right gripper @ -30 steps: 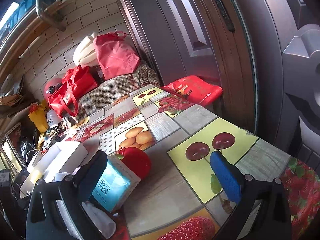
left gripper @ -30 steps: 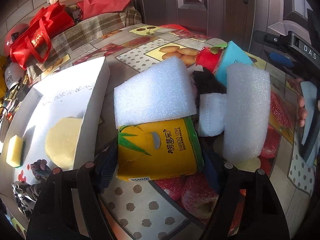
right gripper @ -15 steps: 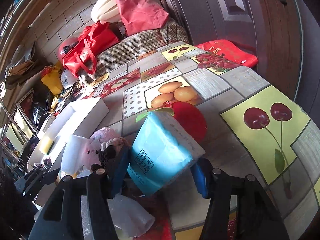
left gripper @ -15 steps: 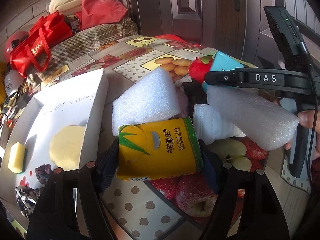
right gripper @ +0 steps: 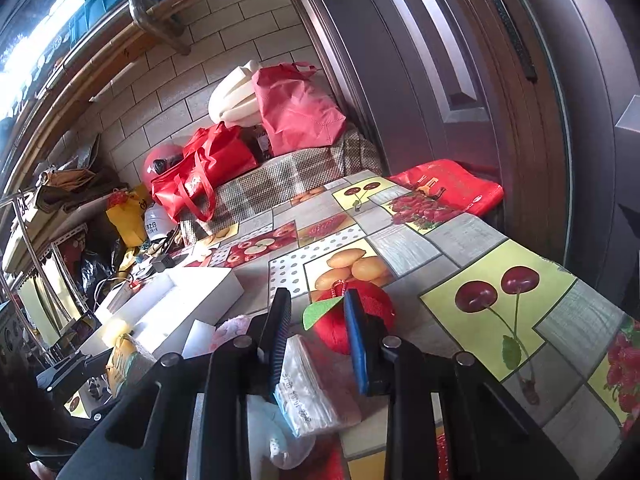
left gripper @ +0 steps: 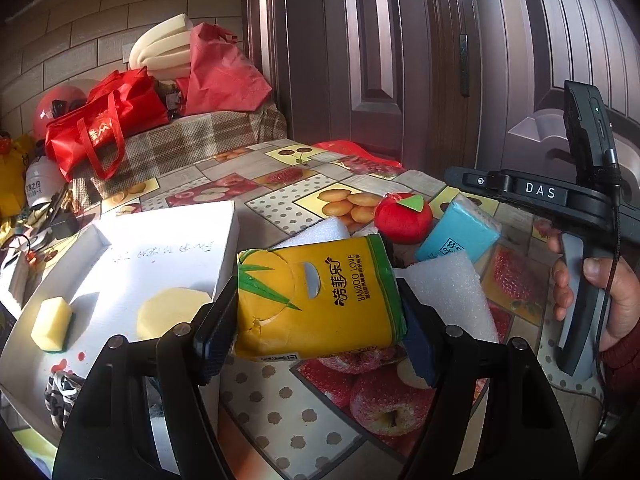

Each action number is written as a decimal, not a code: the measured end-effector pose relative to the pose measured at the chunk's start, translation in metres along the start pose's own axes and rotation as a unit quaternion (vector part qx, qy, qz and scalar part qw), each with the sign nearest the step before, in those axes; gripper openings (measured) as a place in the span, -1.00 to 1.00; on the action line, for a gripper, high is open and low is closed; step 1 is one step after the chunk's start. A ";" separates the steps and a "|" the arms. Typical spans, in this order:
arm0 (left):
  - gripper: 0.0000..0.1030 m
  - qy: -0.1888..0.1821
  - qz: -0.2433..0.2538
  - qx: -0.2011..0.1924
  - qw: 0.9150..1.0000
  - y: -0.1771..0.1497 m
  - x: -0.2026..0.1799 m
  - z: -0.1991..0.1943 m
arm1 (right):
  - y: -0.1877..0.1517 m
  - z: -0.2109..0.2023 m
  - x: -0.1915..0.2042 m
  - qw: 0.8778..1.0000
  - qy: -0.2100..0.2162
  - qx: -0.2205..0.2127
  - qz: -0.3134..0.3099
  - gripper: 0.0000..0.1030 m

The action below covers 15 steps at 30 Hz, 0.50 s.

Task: Organize soft objects

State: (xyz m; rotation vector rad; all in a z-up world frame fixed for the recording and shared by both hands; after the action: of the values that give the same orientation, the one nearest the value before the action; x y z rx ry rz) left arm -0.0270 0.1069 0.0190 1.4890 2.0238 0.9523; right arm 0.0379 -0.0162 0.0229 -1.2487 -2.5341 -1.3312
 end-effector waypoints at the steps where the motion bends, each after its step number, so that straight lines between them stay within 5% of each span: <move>1: 0.42 0.000 0.001 -0.001 1.000 0.000 0.000 0.000 | 0.000 0.002 -0.004 1.000 -0.003 0.004 0.010 -0.45; 2: 0.42 -0.001 0.001 -0.001 1.000 0.000 0.000 0.000 | -0.001 0.003 -0.008 1.000 -0.001 0.010 0.019 -0.36; 5: 0.42 -0.001 0.000 0.002 1.000 0.000 0.001 0.001 | -0.009 0.013 -0.021 0.997 0.005 0.046 0.057 0.44; 15: 0.42 -0.003 -0.003 -0.003 1.000 0.000 0.003 0.000 | -0.013 0.021 -0.005 0.997 0.023 0.070 0.021 0.44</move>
State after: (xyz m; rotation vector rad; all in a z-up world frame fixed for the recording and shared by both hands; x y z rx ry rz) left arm -0.0276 0.1096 0.0191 1.4793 2.0188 0.9488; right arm 0.0395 -0.0087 -0.0009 -1.2220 -2.5070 -1.1373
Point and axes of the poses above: each gripper's, at about its wrist camera, not at the fingertips, and z roughly the way its jaws point, x to its left, y to its top, the point moved 7 cm from there along z, roughly the way its jaws point, and after that the axes turned 13 degrees about x, right-handed, at the moved point
